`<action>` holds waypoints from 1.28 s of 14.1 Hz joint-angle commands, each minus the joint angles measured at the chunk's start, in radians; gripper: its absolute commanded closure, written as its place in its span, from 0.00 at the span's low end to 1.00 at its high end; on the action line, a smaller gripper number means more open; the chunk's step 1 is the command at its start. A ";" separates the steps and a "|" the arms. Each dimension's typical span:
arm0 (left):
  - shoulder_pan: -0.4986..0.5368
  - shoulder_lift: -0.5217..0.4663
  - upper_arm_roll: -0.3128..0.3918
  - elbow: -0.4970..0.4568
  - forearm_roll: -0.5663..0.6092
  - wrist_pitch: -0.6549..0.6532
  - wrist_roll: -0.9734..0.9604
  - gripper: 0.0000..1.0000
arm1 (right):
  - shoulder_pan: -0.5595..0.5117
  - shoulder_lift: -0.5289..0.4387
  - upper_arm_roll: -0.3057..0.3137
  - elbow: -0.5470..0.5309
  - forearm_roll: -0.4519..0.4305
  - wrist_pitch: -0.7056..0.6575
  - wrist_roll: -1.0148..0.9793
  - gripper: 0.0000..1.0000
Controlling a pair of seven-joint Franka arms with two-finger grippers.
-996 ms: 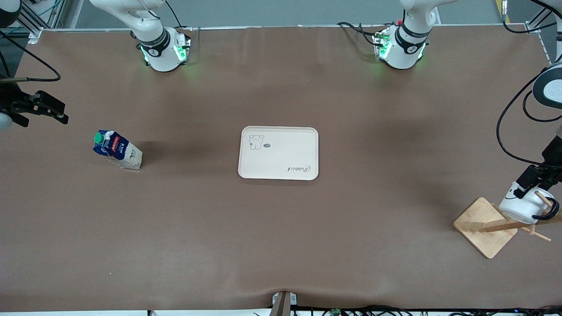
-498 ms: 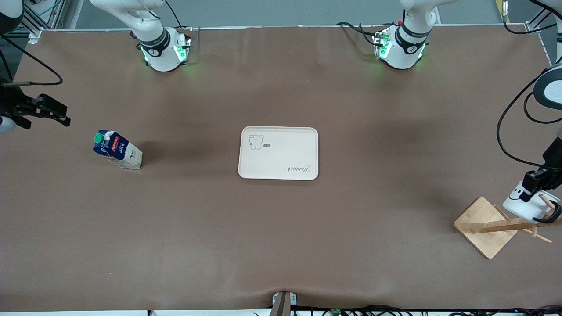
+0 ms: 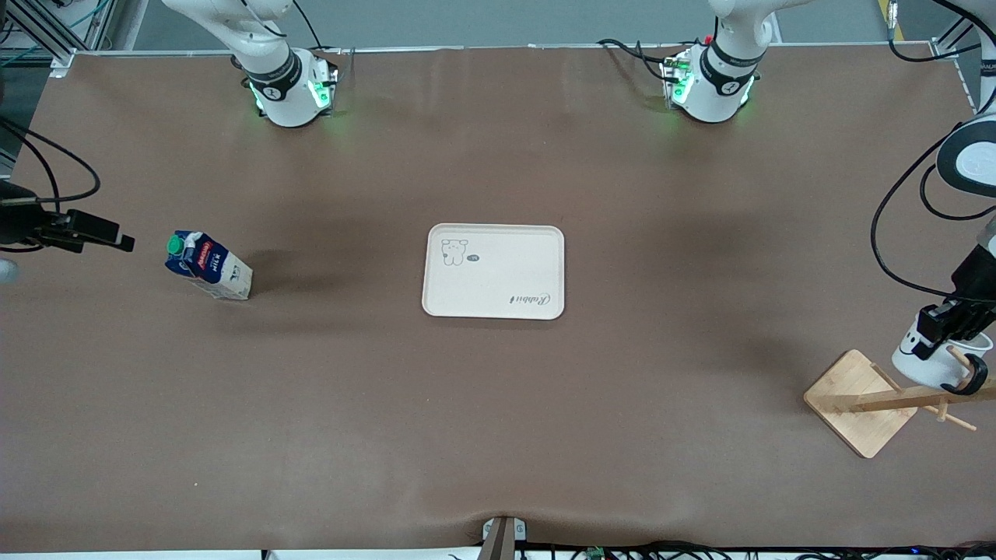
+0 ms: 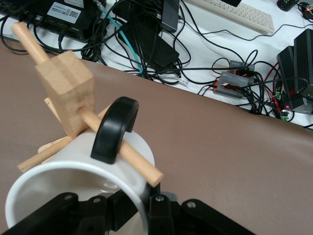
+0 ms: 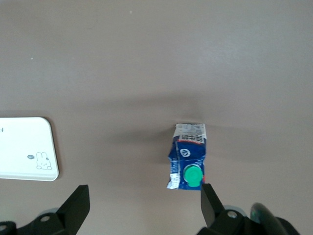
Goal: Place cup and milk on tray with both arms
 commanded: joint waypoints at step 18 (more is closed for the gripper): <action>0.000 -0.156 -0.345 -0.003 0.264 -0.373 -0.627 1.00 | 0.020 0.052 0.015 -0.256 -0.134 0.081 0.041 0.00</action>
